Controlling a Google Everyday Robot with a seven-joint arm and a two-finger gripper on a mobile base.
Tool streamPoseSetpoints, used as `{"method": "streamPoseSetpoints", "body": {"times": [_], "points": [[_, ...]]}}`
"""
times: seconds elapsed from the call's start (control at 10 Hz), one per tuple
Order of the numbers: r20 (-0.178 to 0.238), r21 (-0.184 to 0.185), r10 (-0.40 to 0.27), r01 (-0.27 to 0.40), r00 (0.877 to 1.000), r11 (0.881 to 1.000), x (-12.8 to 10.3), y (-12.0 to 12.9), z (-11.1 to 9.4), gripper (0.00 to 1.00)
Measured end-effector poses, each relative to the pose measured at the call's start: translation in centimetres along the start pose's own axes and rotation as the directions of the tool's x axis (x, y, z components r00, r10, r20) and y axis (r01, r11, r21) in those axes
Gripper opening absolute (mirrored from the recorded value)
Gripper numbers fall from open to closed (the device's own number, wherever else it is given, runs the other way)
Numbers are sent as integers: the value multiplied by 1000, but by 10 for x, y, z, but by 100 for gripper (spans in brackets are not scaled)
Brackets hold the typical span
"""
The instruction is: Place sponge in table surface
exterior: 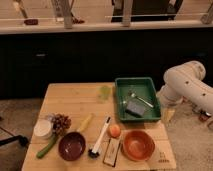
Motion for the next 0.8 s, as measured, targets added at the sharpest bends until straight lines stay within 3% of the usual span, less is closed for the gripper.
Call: {"method": "streamPoseSetpoints", "body": {"times": [0.2, 0.5, 0.8], "points": [[1, 1, 2, -2, 1000, 1000, 0, -1, 0, 80], [35, -6, 15, -15, 999, 1000, -23, -9, 12, 80], [47, -2, 20, -20, 999, 1000, -21, -14, 12, 80]]}}
